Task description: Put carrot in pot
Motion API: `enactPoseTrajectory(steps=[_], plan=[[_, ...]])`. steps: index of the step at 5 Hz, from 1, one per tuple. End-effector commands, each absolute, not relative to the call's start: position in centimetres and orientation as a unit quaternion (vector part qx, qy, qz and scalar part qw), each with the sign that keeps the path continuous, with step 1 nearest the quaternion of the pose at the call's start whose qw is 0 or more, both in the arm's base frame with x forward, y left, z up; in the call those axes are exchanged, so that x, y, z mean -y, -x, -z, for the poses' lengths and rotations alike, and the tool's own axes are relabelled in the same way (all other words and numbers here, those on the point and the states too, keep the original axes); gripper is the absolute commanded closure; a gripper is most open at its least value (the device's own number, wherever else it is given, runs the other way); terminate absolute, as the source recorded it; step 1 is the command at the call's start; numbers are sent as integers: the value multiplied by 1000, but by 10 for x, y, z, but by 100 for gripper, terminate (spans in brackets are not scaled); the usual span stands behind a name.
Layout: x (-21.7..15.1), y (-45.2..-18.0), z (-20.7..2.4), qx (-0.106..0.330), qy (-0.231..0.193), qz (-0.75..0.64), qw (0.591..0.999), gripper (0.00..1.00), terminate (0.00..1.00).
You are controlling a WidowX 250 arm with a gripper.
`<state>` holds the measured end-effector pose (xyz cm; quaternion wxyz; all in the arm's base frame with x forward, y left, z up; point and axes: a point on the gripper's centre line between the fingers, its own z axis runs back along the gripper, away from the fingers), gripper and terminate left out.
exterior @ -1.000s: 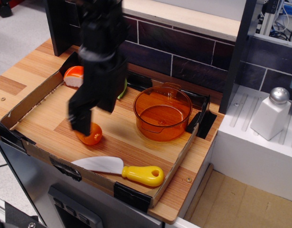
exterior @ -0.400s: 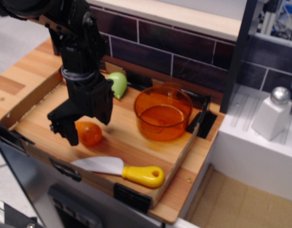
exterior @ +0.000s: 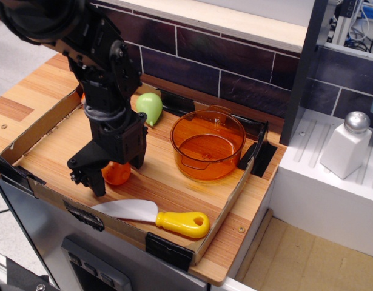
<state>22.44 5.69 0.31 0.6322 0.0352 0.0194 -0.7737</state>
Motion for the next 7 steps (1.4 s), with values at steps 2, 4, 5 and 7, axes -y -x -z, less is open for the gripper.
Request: enactPoseTrajectory(steps=[2,4,5,7], plan=[[-54,-257,-46,14,-54,728,683,100,0],[-25,-286,-96,38,-68,635,768,100,0],[-2,-303,-85,33,-74,611,788,100,0],[25,-315,-62,29,-74,578,812,100,0]])
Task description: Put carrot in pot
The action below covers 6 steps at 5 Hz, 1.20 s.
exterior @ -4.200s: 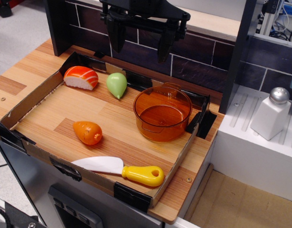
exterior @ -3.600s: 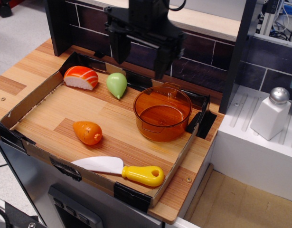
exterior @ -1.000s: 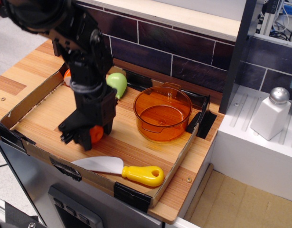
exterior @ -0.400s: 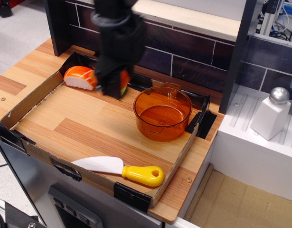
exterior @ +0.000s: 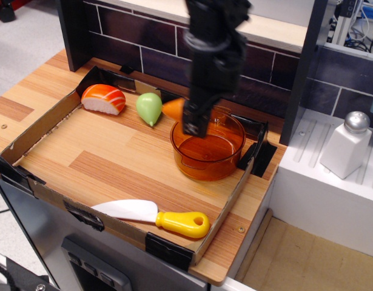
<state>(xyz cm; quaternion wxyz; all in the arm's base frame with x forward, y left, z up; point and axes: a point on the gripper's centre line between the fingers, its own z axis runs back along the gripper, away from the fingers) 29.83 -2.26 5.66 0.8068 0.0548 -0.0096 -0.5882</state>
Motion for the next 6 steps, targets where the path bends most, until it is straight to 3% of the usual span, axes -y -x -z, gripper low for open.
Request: enactPoseTrajectory(steps=[1,2,3,5,6], plan=[[22,-316,-64,37,-59,561,825,0,0],[18,-318,-72,42,-49,548,834,0,0],[10,-321,-102,69,-58,526,846,0,0],[-12,-320,-186,112,-72,469,873,0,0],[-12,-320,-186,112,-72,469,873,0,0]])
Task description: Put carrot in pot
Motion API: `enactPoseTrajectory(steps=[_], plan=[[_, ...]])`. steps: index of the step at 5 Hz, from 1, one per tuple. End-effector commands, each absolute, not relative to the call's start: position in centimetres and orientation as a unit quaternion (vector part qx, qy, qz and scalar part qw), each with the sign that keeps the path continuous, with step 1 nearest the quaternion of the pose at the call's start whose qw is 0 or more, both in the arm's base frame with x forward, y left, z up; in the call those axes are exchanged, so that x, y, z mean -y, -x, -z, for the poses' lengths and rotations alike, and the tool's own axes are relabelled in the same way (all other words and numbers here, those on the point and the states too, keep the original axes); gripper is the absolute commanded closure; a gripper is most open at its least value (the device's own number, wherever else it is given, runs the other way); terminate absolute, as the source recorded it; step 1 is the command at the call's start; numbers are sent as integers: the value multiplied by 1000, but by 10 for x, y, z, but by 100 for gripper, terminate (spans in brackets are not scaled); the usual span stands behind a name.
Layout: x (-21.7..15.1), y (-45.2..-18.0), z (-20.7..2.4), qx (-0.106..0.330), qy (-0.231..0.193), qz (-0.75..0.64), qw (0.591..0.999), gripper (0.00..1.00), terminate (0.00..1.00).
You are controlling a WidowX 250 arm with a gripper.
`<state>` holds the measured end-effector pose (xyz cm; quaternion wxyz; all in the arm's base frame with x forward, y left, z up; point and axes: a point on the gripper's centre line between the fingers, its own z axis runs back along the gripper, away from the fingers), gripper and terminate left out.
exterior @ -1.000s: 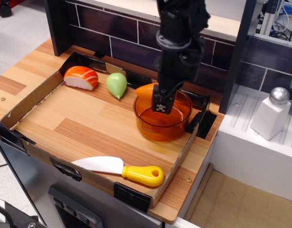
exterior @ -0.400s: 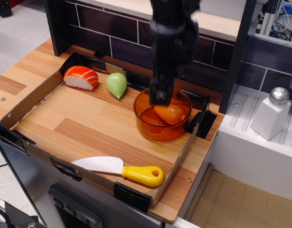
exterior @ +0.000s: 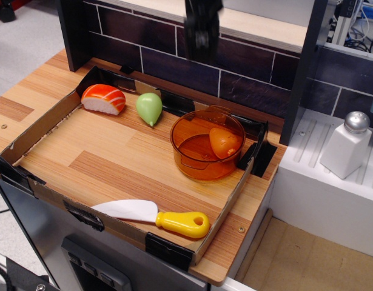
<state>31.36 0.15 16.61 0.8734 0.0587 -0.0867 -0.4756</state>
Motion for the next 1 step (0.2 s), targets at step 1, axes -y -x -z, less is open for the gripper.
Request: enactPoseTrajectory(steps=[1], plan=[[-12,-320,-186,112,-72,469,873,0,100]])
